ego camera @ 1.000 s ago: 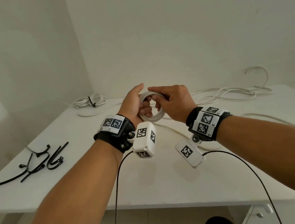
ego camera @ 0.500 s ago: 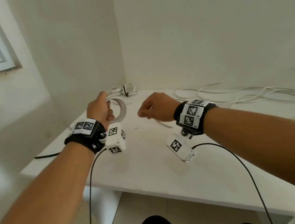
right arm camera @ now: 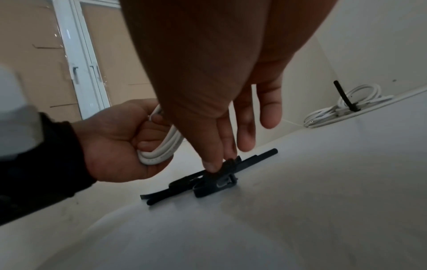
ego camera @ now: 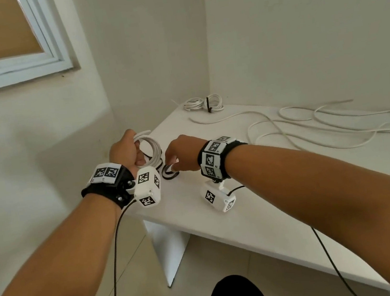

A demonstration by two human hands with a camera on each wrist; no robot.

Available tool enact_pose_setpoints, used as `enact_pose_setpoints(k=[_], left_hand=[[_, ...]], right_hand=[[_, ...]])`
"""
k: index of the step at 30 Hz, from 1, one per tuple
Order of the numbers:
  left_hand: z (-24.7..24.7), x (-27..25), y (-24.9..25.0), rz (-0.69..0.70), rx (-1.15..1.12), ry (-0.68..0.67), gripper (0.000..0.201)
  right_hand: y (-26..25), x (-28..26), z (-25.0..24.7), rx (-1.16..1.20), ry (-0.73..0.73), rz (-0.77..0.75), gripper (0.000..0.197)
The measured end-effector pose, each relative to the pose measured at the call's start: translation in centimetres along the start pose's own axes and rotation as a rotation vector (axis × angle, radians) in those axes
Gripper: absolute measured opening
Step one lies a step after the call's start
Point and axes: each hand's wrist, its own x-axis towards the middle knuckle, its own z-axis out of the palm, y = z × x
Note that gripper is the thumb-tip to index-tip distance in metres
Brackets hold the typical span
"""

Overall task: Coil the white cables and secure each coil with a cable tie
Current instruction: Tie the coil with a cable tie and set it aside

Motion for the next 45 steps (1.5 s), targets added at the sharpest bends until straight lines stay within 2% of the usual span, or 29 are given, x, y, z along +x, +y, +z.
enact_pose_setpoints(k=[6, 13, 18, 22, 27, 31, 36, 39, 45], left_hand=[[0.1, 0.1, -0.2, -0.002, -0.010, -0.034, 0.030], [2.8, -1.1, -0.4, 0.004, 0.011, -0.128, 0.031], [6.3, -2.5, -1.1, 0.026, 0.055, -0.228, 0.033], [10.0, -4.3, -1.6, 0.045, 0.109, -0.323, 0.034], [15.2, -7.1, -2.6, 0.056, 0.167, -0.438, 0.033], [19.5, -9.8, -3.9, 0.074, 0.239, -0.550, 0.034], [24.1, -14.0, -5.6, 0.191, 0.356, -0.717, 0.036], [25.9, -16.0, -6.3, 0.278, 0.420, -0.802, 0.038], [27.8, -18.6, -6.5, 0.335, 0.451, -0.909, 0.041]], right_hand=[[0.9, 0.3, 0.3, 0.048, 0.013, 0.005, 0.016], [4.3, -1.9, -1.3, 0.190, 0.182, 0.008, 0.029], [7.6, -5.5, -3.5, 0.270, 0.261, 0.142, 0.028], [10.5, -9.4, -4.5, 0.349, 0.316, 0.216, 0.017], [14.6, -14.7, -5.7, 0.390, 0.333, 0.292, 0.032], [17.4, -18.9, -6.3, 0.414, 0.473, 0.400, 0.023], [19.8, -23.5, -5.9, 0.466, 0.632, 0.478, 0.017], [20.8, -25.4, -5.6, 0.533, 0.742, 0.520, 0.015], [22.0, -27.3, -4.6, 0.535, 0.869, 0.596, 0.020]])
